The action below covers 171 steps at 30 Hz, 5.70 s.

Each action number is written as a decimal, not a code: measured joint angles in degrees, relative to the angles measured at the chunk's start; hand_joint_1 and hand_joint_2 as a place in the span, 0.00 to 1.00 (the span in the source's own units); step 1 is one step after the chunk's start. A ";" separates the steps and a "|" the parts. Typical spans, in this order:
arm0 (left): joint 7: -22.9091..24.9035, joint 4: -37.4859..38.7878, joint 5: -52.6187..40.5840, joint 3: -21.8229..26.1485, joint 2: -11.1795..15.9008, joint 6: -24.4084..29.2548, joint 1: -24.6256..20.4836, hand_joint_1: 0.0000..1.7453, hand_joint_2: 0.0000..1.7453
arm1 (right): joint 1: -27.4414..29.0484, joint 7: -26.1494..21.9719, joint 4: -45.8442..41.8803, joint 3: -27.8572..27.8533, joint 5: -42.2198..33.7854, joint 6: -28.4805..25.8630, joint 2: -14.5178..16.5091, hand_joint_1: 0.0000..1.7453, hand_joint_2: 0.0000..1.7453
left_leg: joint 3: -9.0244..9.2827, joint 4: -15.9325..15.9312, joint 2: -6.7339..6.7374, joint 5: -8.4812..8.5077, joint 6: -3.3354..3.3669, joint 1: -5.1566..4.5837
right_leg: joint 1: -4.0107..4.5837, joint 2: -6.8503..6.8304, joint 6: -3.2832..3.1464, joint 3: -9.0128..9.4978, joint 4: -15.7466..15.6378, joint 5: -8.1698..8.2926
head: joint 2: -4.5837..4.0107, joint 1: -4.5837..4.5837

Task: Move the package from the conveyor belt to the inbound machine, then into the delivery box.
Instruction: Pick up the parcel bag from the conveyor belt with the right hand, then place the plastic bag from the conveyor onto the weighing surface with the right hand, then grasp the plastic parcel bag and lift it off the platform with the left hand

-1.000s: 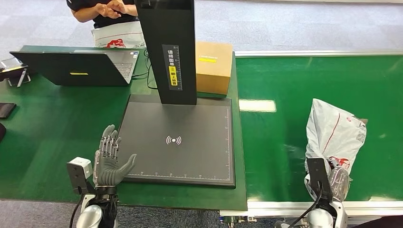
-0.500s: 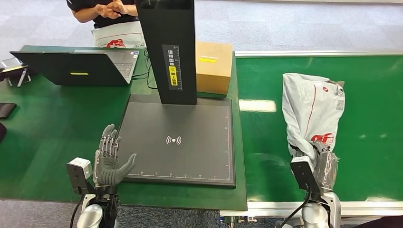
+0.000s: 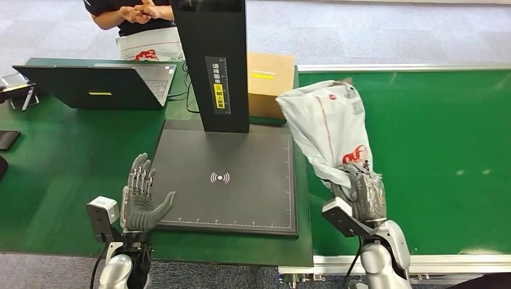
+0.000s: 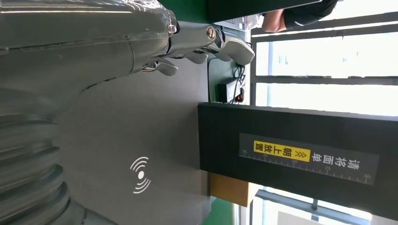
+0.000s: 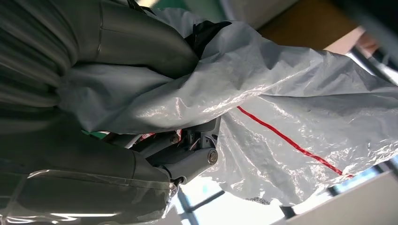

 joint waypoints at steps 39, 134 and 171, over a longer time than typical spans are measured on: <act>-1.33 2.88 1.61 -0.75 2.46 0.19 -0.80 0.00 1.00 | -18.15 -0.99 26.22 33.17 1.46 5.56 -7.16 0.40 0.00 | 0.49 0.00 0.02 0.01 -0.07 0.00 | 0.01 0.03 -0.09 0.39 0.05 -0.03 | 0.00 0.01; -1.59 3.21 -32.01 -16.09 6.06 15.61 -11.59 0.00 1.00 | 0.71 10.95 14.32 -4.66 -19.69 3.71 -2.42 0.00 1.00 | 0.17 -0.01 -0.19 0.00 -0.15 -0.01 | 0.01 -0.15 -0.17 0.11 0.07 -0.09 | 0.00 0.00; 10.83 29.64 -39.28 -34.12 7.99 -2.92 -27.96 1.00 1.00 | 3.39 11.59 10.46 -7.86 -19.61 3.72 -0.76 0.00 1.00 | 0.31 -0.02 -0.18 0.00 -0.15 -0.02 | 0.01 -0.14 -0.17 0.25 0.07 -0.10 | 0.00 0.00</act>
